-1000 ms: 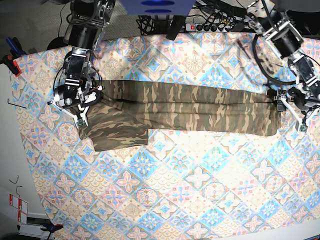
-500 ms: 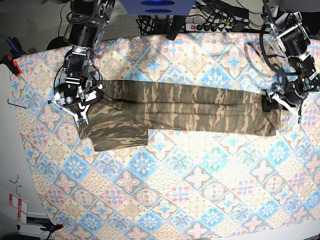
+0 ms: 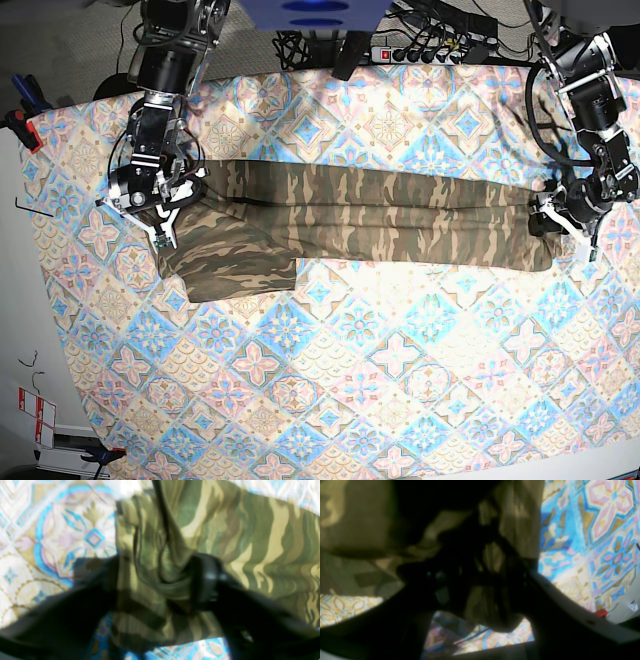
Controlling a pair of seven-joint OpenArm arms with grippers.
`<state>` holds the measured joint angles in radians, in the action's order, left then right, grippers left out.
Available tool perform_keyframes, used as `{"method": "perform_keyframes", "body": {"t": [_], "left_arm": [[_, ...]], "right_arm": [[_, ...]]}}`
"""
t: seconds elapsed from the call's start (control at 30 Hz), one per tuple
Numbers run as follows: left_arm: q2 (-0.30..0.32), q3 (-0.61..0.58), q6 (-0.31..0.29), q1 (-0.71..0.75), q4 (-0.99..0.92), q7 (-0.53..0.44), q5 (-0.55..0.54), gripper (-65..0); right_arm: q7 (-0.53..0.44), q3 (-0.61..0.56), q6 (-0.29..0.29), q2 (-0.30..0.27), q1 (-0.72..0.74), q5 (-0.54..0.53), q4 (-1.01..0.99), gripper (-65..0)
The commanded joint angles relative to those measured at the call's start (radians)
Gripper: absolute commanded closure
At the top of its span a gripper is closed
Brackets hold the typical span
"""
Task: Fold the T-shirt properly
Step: 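Release the strip end with the left gripper and regrasp it, then fold the strip end with the left gripper toward the right gripper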
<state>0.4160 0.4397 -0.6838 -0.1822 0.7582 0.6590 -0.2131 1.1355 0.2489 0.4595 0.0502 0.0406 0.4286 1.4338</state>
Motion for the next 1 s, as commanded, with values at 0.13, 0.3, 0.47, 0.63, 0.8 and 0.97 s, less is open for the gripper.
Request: {"method": "perform_keyframes", "body": {"t": [0.13,0.3,0.47,0.63,0.8,0.97], "left_arm": [[-0.029,-0.011,-0.014,-0.012,-0.009,0.08,0.105,-12.0],[-0.029,-0.009,-0.014,-0.032,-0.006,0.081,0.117,-8.8],[-0.026,-0.008,-0.014,-0.052,0.001,0.123,0.111,-8.6],[-0.026,-0.009,-0.014,-0.061,0.113,0.187,0.119,-8.6],[-0.029,-0.012,-0.014,-0.063,0.261,0.29,0.119,-8.6],[-0.049,-0.012,-0.014,-0.063,0.419,0.397,0.119,-8.5]], "right_arm": [[0.007,-0.044,-0.003,-0.005,0.009,0.005,0.015,-30.8],[0.007,-0.064,-0.003,-0.005,0.009,0.005,0.015,-30.7],[0.005,-0.064,-0.003,-0.005,0.009,0.005,0.015,-30.7],[0.005,-0.064,-0.003,-0.005,0.011,0.005,0.015,-30.7],[0.005,-0.064,-0.003,-0.005,0.011,0.005,0.015,-30.7],[0.005,-0.064,-0.003,-0.005,0.011,0.005,0.015,-30.6]]}}
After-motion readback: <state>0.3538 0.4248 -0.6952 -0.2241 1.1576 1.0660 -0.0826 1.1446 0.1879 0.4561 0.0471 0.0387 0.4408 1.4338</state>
